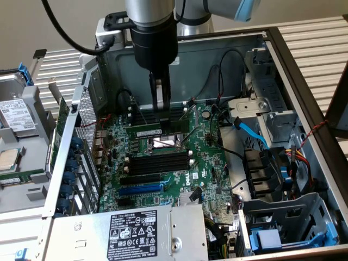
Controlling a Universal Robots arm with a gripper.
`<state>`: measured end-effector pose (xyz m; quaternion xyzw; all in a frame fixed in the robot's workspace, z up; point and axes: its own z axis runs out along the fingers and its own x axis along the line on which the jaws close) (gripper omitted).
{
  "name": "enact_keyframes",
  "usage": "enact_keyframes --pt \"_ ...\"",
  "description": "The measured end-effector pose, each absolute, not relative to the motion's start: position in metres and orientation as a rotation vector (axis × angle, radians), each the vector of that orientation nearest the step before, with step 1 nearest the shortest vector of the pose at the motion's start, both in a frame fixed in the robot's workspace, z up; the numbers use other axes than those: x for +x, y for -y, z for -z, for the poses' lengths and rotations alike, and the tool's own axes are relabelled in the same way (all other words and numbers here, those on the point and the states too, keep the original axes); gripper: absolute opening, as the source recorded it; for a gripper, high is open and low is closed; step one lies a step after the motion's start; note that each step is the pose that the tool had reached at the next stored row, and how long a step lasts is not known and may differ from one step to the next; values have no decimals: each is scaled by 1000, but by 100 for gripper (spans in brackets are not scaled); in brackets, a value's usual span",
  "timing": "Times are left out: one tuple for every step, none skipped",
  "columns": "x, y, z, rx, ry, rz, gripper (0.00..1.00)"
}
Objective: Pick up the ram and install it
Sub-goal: 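Insert the ram into the slot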
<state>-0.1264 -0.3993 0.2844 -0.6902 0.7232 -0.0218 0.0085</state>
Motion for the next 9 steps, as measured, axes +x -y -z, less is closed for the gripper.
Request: enact_keyframes --pt "-126 399 -284 -2152 -2264 68 13" --pt "-126 399 -284 -2153 -2264 68 13" --pt "-126 399 -284 -2153 -2264 68 13" --pt "-126 399 -284 -2153 -2265 68 13" --pt "-126 399 -284 -2153 -2265 68 13" --pt "-126 399 -284 -2152 -2264 68 13" --pt "-126 400 -284 -2152 -2264 68 13" --pt "-126 401 -284 -2152 -2264 68 13" --pt "-126 402 -284 -2152 -2264 68 13"
